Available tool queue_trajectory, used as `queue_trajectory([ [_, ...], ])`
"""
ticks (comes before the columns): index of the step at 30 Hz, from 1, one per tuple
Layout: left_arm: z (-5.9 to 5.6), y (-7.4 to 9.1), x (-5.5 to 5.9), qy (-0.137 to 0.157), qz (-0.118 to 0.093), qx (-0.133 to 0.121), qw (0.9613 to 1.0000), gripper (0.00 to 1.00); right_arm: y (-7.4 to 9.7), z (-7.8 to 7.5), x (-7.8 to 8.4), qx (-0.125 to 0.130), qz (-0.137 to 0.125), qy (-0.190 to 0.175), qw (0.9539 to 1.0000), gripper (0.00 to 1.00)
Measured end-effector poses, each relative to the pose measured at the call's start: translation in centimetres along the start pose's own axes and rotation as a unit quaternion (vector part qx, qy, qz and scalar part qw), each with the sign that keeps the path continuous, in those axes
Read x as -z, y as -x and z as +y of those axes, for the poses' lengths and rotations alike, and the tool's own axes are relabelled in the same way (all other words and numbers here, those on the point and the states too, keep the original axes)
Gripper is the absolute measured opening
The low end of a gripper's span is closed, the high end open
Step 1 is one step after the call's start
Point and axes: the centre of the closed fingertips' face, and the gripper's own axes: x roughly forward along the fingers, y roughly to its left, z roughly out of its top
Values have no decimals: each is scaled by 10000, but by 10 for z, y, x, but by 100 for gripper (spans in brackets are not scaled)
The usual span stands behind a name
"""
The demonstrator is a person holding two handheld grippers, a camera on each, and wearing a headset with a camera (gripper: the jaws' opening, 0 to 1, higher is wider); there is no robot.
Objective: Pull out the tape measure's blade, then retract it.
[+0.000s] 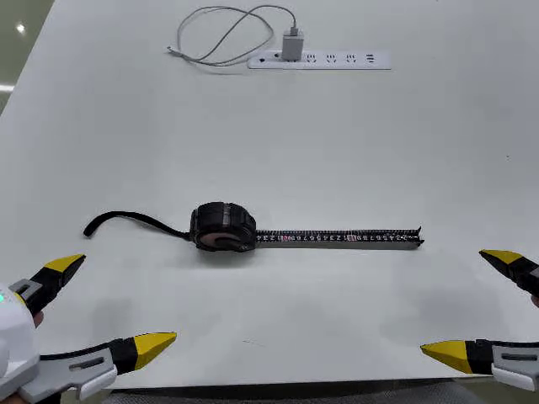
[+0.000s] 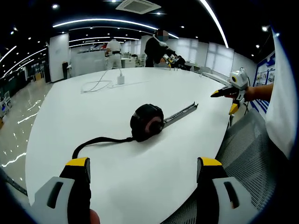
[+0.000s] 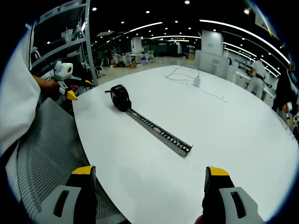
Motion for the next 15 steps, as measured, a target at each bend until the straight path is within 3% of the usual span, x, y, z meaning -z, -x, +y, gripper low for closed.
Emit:
queue_trajectory([
  [8,-3,-3,-3,22,-35,6,10000,92,1,0,0,9,13,0,10000,95],
  [15,-1,-13,-10,175,-95,-147,9997,92,-1,0,-2,-11,6,21,10000,95],
])
